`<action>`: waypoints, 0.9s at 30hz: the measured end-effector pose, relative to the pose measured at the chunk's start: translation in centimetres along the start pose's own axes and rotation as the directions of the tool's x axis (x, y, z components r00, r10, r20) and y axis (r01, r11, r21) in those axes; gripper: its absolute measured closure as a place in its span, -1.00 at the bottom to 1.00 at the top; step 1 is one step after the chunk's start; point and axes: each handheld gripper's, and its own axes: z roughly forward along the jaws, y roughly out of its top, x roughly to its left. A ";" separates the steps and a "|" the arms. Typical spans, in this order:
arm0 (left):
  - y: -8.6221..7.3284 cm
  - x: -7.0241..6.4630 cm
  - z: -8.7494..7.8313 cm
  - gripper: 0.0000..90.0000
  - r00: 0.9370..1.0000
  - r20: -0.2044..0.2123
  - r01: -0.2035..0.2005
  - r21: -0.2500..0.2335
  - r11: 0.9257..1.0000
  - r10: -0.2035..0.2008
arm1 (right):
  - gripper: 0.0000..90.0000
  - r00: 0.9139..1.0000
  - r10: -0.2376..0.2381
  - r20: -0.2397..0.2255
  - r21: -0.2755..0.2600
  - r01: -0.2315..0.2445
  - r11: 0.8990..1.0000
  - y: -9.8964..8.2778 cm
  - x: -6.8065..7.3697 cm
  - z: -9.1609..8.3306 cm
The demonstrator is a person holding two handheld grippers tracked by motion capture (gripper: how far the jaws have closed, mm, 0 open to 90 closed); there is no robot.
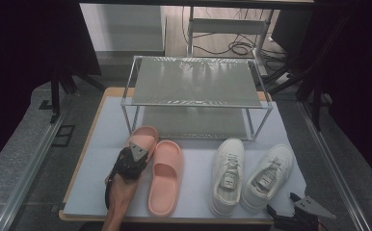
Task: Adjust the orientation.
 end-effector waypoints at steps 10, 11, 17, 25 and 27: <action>1.3 0.2 1.7 0.86 1.000 0.007 0.025 -0.029 0.999 -0.025 | -1.00 1.000 -0.001 -0.001 0.002 0.001 1.000 0.0 0.0 0.0; 1.4 0.2 1.9 0.86 1.000 0.007 0.028 -0.031 0.999 -0.027 | -1.00 1.000 0.000 -0.001 0.001 0.000 1.000 0.0 0.0 0.0; 2.4 0.3 2.9 0.86 1.000 0.005 0.027 -0.039 0.999 -0.027 | -1.00 1.000 0.000 -0.001 0.001 0.000 1.000 0.0 0.0 0.0; 3.2 0.4 4.3 0.85 0.999 0.012 0.036 -0.041 0.999 -0.036 | -1.00 1.000 -0.001 -0.001 0.001 0.001 1.000 0.0 0.0 0.0; 3.3 0.5 4.4 0.85 0.999 0.017 0.040 -0.041 0.998 -0.039 | -1.00 1.000 -0.001 -0.001 0.001 0.001 1.000 0.0 0.0 0.0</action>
